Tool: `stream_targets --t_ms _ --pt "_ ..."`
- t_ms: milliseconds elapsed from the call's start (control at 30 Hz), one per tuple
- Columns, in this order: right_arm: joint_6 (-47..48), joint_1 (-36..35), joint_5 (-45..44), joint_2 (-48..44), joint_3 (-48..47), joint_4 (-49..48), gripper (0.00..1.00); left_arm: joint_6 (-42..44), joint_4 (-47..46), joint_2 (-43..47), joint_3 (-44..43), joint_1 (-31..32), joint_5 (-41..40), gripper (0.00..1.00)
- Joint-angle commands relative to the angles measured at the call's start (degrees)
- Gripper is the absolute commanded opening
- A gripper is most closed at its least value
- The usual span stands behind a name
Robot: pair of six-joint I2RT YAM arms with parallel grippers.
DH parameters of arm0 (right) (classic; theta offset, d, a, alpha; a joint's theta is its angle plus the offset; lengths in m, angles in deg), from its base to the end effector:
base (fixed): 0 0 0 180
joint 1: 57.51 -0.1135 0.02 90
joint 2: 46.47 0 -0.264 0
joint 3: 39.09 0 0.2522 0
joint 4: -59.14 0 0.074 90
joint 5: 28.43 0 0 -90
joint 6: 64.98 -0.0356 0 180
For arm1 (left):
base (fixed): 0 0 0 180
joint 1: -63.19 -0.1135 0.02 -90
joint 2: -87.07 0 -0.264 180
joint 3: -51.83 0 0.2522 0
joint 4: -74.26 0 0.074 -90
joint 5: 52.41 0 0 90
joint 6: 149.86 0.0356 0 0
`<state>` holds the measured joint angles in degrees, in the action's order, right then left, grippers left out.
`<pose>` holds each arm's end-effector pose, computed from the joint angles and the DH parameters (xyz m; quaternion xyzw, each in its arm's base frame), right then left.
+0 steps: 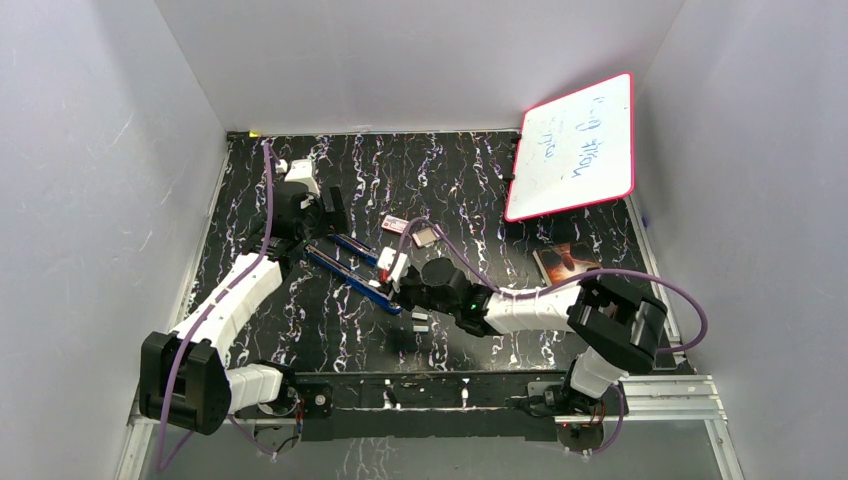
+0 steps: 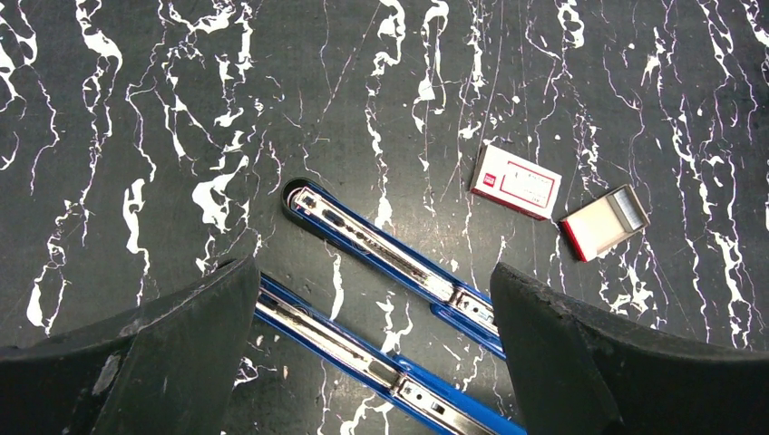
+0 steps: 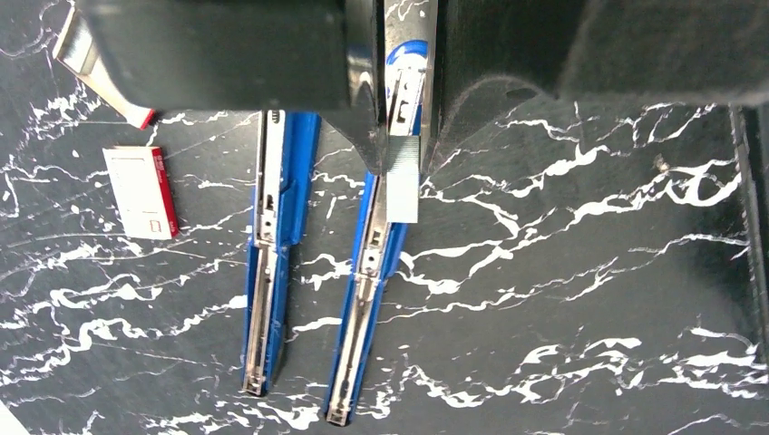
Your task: Load the staples into the stapler
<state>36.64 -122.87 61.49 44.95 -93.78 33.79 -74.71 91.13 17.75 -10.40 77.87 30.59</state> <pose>0.1402 0.3055 0.2050 -0.4812 0.6059 0.2858 0.5654 0.2690 -0.0660 0.2850 -0.0345 0.8369 -0.0891 0.5390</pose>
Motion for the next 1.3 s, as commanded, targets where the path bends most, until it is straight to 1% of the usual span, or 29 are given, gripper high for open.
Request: stream_targets --t_ms 0,367,500,667,900,1267 --pt "-5.97 0.02 -7.18 -1.70 -5.29 5.41 0.00 -0.51 0.67 0.85 -0.20 -0.64 0.83 0.98" --pt "-12.10 -0.03 -11.94 1.75 -11.68 16.08 0.00 -1.58 2.97 -1.47 -1.56 -1.61 -0.52 0.98" --pt "-12.98 -0.03 -11.06 3.29 -13.56 17.75 0.00 -2.13 5.50 -3.10 -2.41 -2.52 -1.37 0.98" --pt "-13.64 -0.01 -9.48 5.38 -15.85 20.10 0.00 -3.27 7.42 -4.24 -2.37 -5.15 -0.36 0.98" --pt "-14.38 -0.07 -7.92 8.06 -19.01 23.29 0.00 -3.67 10.16 -6.00 -3.12 -6.54 -0.56 0.98" --pt "-15.95 0.12 -9.00 9.94 -21.21 26.28 0.00 -4.40 12.00 -10.47 -4.71 -8.94 3.37 0.98"
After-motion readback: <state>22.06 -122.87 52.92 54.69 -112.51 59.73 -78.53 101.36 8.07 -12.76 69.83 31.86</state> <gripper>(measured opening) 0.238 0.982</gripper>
